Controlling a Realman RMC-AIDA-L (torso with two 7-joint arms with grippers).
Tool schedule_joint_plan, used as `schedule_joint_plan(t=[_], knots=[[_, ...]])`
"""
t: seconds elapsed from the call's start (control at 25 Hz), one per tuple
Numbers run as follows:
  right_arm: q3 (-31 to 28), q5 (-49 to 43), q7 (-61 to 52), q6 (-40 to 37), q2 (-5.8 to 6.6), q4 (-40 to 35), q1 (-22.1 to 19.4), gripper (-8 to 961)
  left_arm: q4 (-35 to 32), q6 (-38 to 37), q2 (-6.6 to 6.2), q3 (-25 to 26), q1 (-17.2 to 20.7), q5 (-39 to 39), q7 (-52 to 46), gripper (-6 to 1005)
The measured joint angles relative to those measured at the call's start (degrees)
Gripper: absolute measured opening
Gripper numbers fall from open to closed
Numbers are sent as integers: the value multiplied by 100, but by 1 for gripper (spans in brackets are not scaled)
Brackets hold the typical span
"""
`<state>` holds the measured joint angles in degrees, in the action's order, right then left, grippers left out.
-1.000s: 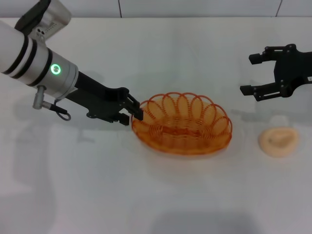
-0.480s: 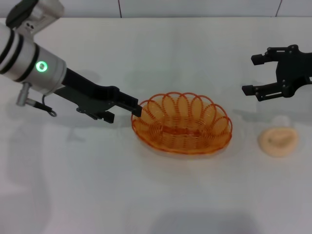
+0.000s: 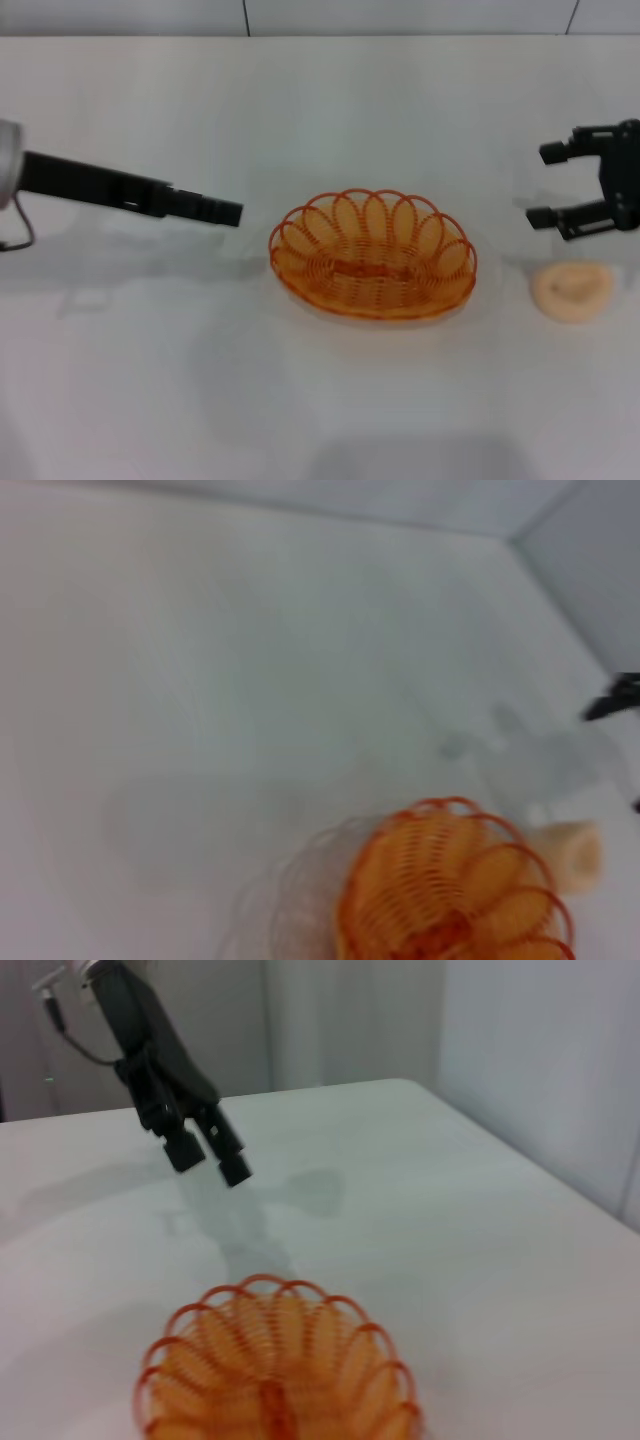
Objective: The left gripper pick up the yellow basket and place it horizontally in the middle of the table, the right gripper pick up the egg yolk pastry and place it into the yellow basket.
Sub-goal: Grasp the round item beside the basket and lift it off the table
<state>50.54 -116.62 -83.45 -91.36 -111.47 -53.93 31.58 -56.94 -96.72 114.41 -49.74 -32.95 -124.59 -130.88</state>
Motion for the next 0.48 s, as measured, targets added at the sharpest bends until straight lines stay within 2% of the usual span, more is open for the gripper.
schedule_joint_plan(t=[0.08,0.24,0.4,0.48], knots=[[0,-2,-8,-180,21,-115,-82,841,-267,-189,-19,0,338,255,773,875],[-7,-47,-56,-382,83,-199,-171,841,-675,-266,33,11,1029,658,2177,875],[-9,-89,-101,-586,163,-240,-222,841,-687,-272,69,10,1445,933,3199,874],[-7,-182,-175,-662,185,-296,-213,841,-656,-281,131,8,1609,950,3726,874]])
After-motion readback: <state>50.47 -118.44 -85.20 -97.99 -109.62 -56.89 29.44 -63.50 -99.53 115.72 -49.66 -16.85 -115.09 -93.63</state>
